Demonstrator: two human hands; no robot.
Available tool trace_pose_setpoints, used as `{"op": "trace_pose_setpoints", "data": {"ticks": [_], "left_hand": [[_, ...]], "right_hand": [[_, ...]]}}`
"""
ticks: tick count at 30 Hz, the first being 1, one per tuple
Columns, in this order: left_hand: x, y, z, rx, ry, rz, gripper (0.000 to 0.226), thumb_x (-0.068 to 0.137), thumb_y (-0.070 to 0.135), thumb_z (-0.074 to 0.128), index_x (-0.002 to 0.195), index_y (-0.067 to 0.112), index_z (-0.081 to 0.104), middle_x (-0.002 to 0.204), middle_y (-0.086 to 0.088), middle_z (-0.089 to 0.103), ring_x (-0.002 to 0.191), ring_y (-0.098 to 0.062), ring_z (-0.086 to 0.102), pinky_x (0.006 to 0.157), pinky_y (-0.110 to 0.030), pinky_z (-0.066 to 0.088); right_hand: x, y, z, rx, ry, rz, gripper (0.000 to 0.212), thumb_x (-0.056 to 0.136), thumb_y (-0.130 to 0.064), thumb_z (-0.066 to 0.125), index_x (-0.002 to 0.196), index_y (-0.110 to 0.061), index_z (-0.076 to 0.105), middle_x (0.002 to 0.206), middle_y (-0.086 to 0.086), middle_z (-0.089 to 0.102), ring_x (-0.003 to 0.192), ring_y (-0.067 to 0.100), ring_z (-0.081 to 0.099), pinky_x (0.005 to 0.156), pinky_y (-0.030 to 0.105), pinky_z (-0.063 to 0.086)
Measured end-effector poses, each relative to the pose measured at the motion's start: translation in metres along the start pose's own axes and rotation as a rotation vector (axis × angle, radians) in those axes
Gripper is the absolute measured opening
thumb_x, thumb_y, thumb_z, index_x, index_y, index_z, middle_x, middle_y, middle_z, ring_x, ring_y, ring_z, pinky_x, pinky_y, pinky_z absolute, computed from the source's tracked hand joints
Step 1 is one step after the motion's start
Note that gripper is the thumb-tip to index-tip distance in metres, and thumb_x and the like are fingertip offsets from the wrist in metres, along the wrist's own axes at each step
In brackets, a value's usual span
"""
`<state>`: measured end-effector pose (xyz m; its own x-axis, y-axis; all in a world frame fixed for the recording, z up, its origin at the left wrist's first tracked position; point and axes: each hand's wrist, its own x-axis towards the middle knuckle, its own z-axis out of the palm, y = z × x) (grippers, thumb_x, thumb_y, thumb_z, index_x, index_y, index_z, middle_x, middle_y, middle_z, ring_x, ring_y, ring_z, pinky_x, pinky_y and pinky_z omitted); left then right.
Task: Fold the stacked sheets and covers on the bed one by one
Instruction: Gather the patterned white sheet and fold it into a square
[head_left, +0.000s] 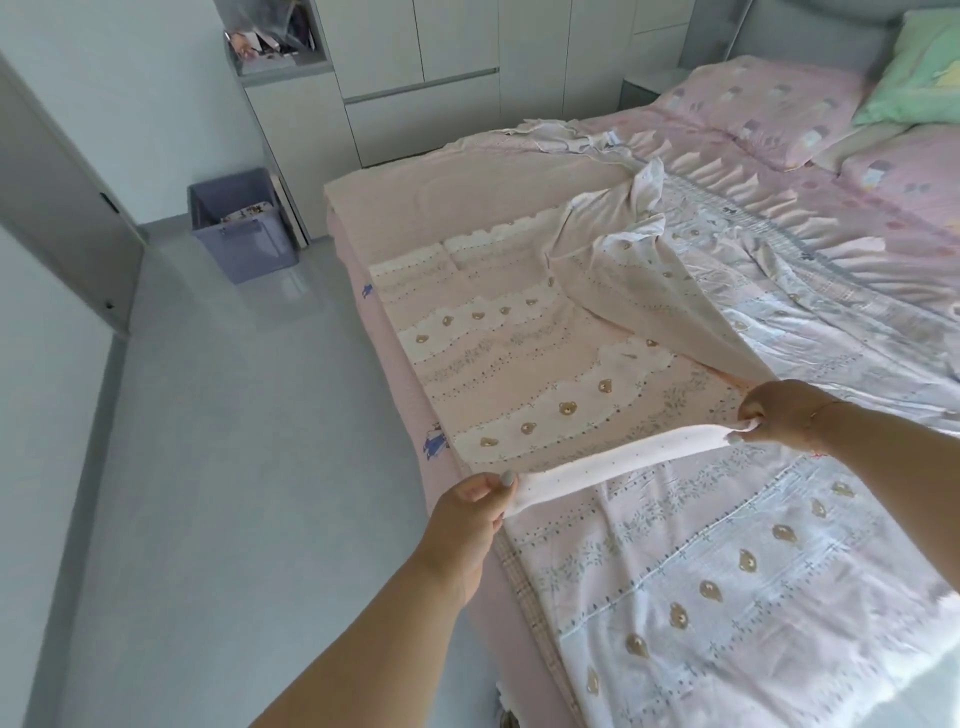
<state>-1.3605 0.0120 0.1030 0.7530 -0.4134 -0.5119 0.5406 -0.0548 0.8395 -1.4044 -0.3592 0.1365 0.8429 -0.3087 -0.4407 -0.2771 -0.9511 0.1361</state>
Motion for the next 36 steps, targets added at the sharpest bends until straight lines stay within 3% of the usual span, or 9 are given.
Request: {"op": "trace_pose_setpoints", "data": {"ticks": [2, 6, 13, 19, 21, 25, 30, 33, 36], "left_hand": [[-0.017, -0.014, 0.01, -0.013, 0.004, 0.013, 0.031, 0.075, 0.045, 0.069, 0.086, 0.017, 0.073, 0.101, -0.005, 0.06, 0.098, -0.019, 0.05, 0.104, -0.034, 0.04], [-0.043, -0.044, 0.026, -0.051, 0.033, 0.023, 0.02, 0.087, 0.033, 0.066, 0.089, 0.014, 0.072, 0.101, -0.005, 0.062, 0.1, -0.019, 0.051, 0.104, -0.032, 0.04], [-0.094, -0.093, 0.055, -0.078, 0.089, -0.018, 0.015, 0.092, 0.025, 0.063, 0.093, 0.012, 0.071, 0.102, -0.004, 0.068, 0.109, -0.021, 0.058, 0.104, -0.034, 0.043], [-0.128, -0.126, 0.073, -0.051, 0.087, -0.038, 0.023, 0.076, 0.034, 0.07, 0.077, 0.011, 0.071, 0.097, -0.008, 0.065, 0.104, -0.025, 0.057, 0.103, -0.038, 0.043], [-0.136, -0.135, 0.081, -0.037, 0.107, -0.043, 0.019, 0.084, 0.028, 0.068, 0.078, 0.01, 0.071, 0.095, -0.006, 0.069, 0.107, -0.025, 0.059, 0.102, -0.037, 0.043], [-0.149, -0.152, 0.096, -0.031, 0.241, -0.063, 0.016, 0.093, 0.021, 0.061, 0.094, 0.008, 0.071, 0.108, -0.006, 0.069, 0.111, -0.023, 0.059, 0.104, -0.038, 0.043], [-0.168, -0.176, 0.121, 0.104, 0.465, -0.067, 0.018, 0.093, 0.028, 0.062, 0.097, 0.012, 0.069, 0.099, -0.002, 0.065, 0.099, -0.021, 0.056, 0.099, -0.04, 0.042], [-0.177, -0.191, 0.137, -0.023, 0.568, -0.077, 0.018, 0.094, 0.021, 0.06, 0.094, 0.004, 0.066, 0.08, -0.007, 0.061, 0.08, -0.022, 0.057, 0.093, -0.038, 0.049], [-0.188, -0.2, 0.154, -0.16, 0.608, -0.101, 0.012, 0.094, 0.01, 0.06, 0.096, -0.002, 0.063, 0.092, -0.016, 0.068, 0.086, -0.023, 0.067, 0.094, -0.037, 0.052]], "right_hand": [[-0.022, 0.007, 0.007, -0.018, 0.0, -0.003, 0.038, 0.089, -0.054, 0.054, 0.107, -0.023, 0.067, 0.1, -0.008, 0.058, 0.092, 0.011, 0.05, 0.084, 0.02, 0.04], [-0.063, 0.025, 0.027, -0.026, 0.044, -0.011, 0.027, 0.089, -0.052, 0.055, 0.093, -0.028, 0.065, 0.1, -0.006, 0.064, 0.093, 0.014, 0.056, 0.081, 0.021, 0.041], [-0.127, 0.043, 0.07, -0.072, 0.046, -0.037, 0.031, 0.091, -0.048, 0.055, 0.102, -0.023, 0.068, 0.103, -0.006, 0.063, 0.095, 0.012, 0.055, 0.086, 0.023, 0.044], [-0.161, 0.063, 0.104, -0.086, 0.012, -0.116, 0.021, 0.089, -0.048, 0.056, 0.089, -0.028, 0.062, 0.092, -0.009, 0.056, 0.087, 0.008, 0.049, 0.08, 0.019, 0.04], [-0.166, 0.069, 0.112, -0.067, 0.004, -0.151, 0.017, 0.089, -0.047, 0.057, 0.086, -0.03, 0.058, 0.094, -0.009, 0.058, 0.091, 0.009, 0.054, 0.082, 0.019, 0.041], [-0.164, 0.08, 0.125, 0.029, 0.007, -0.23, 0.016, 0.088, -0.043, 0.062, 0.091, -0.028, 0.065, 0.102, -0.006, 0.067, 0.097, 0.011, 0.059, 0.087, 0.022, 0.046], [-0.157, 0.089, 0.135, 0.036, 0.023, -0.381, 0.028, 0.09, -0.042, 0.06, 0.102, -0.018, 0.069, 0.103, -0.003, 0.067, 0.098, 0.014, 0.059, 0.087, 0.023, 0.045], [-0.158, 0.094, 0.142, 0.038, 0.035, -0.458, 0.03, 0.09, -0.042, 0.059, 0.103, -0.016, 0.069, 0.103, -0.001, 0.067, 0.096, 0.016, 0.059, 0.085, 0.024, 0.044], [-0.165, 0.102, 0.148, 0.04, 0.035, -0.503, 0.031, 0.091, -0.04, 0.058, 0.106, -0.015, 0.069, 0.103, 0.001, 0.067, 0.096, 0.017, 0.06, 0.083, 0.024, 0.043]]}}
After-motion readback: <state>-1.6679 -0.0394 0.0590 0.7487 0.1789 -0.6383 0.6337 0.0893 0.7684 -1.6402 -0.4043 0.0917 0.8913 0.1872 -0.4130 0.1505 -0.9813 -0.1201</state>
